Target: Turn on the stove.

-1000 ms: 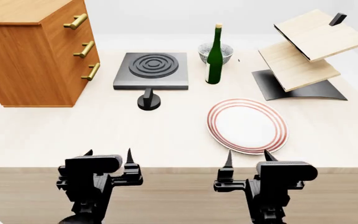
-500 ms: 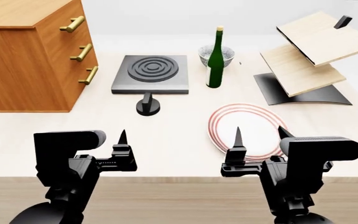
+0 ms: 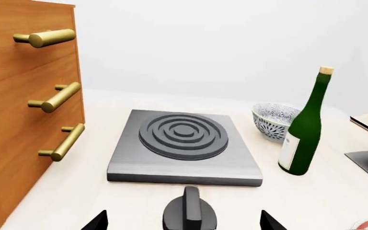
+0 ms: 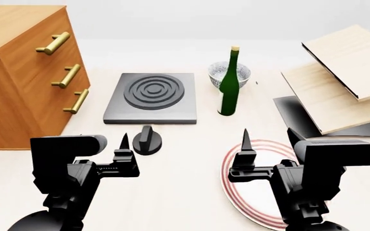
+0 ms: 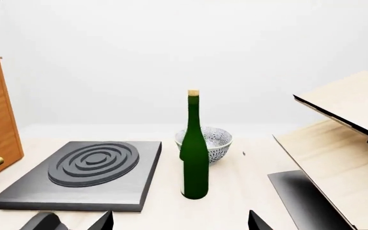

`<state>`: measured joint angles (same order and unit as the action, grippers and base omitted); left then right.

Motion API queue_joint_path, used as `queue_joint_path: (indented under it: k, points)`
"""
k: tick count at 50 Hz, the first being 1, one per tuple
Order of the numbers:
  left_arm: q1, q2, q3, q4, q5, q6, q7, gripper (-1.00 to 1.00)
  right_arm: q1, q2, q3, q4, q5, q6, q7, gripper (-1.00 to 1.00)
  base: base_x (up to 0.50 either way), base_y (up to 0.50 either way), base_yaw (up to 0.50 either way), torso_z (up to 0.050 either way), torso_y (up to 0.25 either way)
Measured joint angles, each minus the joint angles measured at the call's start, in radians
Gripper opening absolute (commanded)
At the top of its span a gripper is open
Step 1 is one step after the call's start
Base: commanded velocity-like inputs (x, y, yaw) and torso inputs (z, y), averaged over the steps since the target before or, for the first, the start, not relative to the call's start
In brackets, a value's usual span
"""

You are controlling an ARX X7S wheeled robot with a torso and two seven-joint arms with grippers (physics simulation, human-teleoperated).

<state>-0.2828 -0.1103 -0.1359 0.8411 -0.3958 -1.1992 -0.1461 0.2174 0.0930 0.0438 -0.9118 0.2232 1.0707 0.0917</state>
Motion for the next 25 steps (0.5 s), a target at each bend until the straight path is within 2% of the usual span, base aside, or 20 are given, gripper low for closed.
queue_joint_path:
  k: [8,16,19,25]
  points:
    - [0.000,-0.004,0.000,-0.003,-0.008,0.004,-0.006,1.00,0.001,0.007,-0.004,-0.002,0.010,0.001,0.009,1.00,0.45,0.00,0.00,0.000,0.002]
    - [-0.003,-0.016,0.019,-0.038,0.008,0.044,-0.017,1.00,-0.007,0.016,-0.014,0.007,0.009,-0.014,0.024,1.00,0.03,0.00,0.00,0.000,0.000]
    - [-0.037,-0.016,0.021,-0.162,0.105,0.172,-0.010,1.00,-0.021,0.018,-0.014,0.011,0.009,-0.030,0.026,1.00,0.00,0.00,0.00,0.000,0.000]
    - [-0.083,-0.018,0.022,-0.584,0.252,0.542,-0.002,1.00,-0.039,0.022,-0.013,0.018,0.013,-0.052,0.031,1.00,0.00,0.00,0.00,0.000,0.000]
